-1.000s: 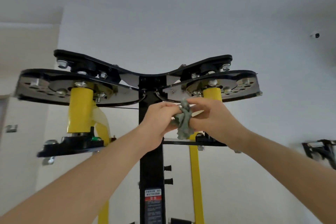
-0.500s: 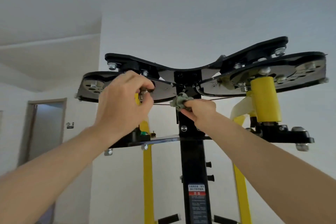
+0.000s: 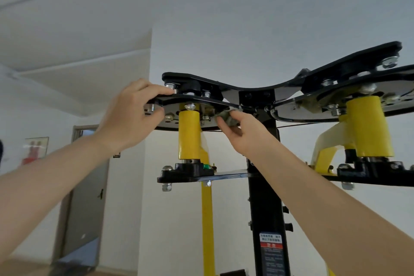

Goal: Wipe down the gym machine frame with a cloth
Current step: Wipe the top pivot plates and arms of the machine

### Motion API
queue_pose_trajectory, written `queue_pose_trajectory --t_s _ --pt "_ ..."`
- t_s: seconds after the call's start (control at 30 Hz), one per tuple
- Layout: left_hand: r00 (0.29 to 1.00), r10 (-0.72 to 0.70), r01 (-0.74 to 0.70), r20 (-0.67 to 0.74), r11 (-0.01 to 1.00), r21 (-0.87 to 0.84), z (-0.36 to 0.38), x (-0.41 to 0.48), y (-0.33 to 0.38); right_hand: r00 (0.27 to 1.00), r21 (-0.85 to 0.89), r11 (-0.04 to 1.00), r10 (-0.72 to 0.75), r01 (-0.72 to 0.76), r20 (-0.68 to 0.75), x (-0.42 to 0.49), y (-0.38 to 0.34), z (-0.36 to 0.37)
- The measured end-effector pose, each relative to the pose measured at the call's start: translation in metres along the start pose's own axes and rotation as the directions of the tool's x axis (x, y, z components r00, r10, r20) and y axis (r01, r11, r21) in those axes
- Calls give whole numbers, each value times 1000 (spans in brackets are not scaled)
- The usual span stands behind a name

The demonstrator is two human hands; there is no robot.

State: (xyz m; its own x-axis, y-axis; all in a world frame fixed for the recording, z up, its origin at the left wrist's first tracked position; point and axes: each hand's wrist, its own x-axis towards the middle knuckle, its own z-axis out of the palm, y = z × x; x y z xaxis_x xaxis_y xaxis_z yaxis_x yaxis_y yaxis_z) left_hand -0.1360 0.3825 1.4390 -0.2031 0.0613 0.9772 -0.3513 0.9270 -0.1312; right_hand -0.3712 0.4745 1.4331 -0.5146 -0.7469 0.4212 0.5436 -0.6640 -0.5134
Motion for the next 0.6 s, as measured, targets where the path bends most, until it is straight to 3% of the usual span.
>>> queue_pose_trajectory --t_s 0.17,0.23,0.3,0.33,0.4,0.47,0.53,0.6 --pt "990 -19 36 139 992 -120 -17 11 -5 1000 -23 999 23 -24 -8 2 8 11" --pt "992 -28 46 122 988 -149 -15 11 -4 996 -295 953 -83 66 -43 10 3 6" --pt "995 -63 75 74 980 -182 -7 8 -4 984 -674 726 -176 133 5 20 7 -5" --pt "996 -85 91 39 976 -197 -2 6 -4 975 -727 672 -223 139 -20 28 8 -13" --pt "989 -140 126 -45 965 -231 11 1 -2 972 -554 818 -226 156 -60 44 10 -22" --pt "975 -187 151 -123 955 -254 24 -4 4 994 -276 961 -53 25 -93 51 8 -21" --pt "960 -201 153 -196 960 -233 33 -8 7 980 -135 991 -21 -6 -197 59 12 -20" --pt "948 -200 153 -248 968 -198 38 -8 9 985 -79 997 3 -17 -172 59 14 -21"
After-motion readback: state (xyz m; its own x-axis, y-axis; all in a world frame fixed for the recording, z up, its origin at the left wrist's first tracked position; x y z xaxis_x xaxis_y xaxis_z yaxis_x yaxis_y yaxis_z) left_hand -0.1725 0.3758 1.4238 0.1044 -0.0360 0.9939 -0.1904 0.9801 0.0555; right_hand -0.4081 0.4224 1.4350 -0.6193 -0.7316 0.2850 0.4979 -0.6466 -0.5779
